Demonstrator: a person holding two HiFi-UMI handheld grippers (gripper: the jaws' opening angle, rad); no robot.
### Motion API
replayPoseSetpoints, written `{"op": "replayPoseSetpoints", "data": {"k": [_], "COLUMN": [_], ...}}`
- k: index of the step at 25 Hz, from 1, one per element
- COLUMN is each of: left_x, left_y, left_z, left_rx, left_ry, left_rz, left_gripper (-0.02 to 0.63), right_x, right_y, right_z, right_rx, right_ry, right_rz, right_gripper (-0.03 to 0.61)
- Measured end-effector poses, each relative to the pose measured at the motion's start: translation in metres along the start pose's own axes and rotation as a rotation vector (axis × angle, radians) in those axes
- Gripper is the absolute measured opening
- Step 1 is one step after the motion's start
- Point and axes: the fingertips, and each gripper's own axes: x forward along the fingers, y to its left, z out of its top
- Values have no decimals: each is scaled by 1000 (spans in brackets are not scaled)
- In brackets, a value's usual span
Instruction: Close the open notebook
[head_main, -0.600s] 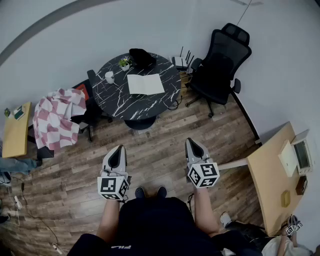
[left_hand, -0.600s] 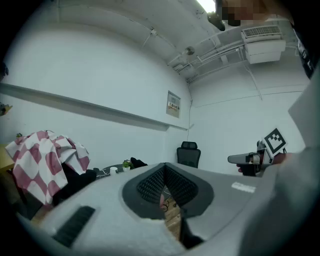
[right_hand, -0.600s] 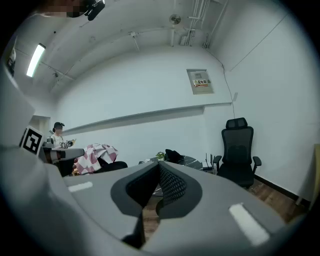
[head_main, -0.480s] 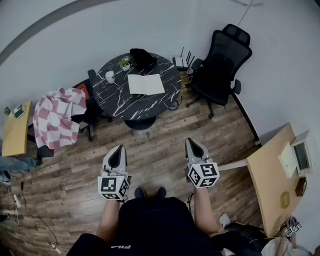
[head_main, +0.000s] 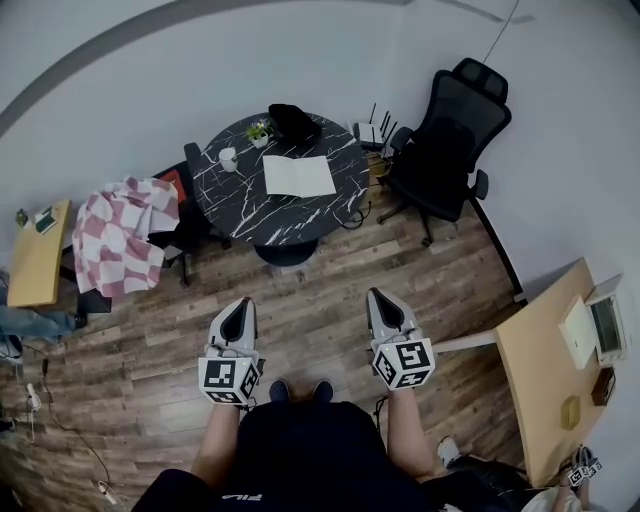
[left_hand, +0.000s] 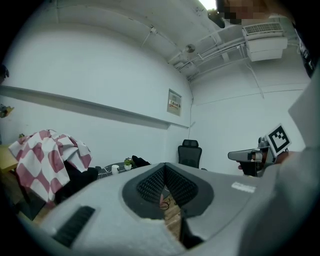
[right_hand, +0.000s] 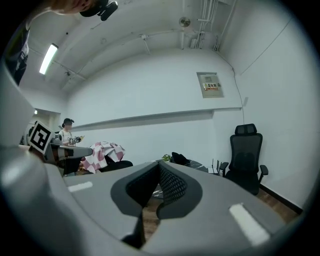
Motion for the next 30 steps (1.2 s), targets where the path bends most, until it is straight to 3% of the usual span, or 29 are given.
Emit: {"op": "replayPoseSetpoints", "data": {"k": [5,20,30], "left_x": [3,0,12], "left_y": [-5,-35,-29], "left_z": [0,-9,2], "left_rx": [9,38,78], "left_ry": [-1,-10,-18], "left_rz": [4,38,71], "left_gripper": [5,5,5], "right_x": [-3,-12,6], "right_y": [-5,-26,-31], "right_z": [0,-13,-14], "right_rx": [-67,-50,-30], "right_ry": [20,33,38], "right_rz": [-26,4,24], "right_gripper": [12,12,12]}}
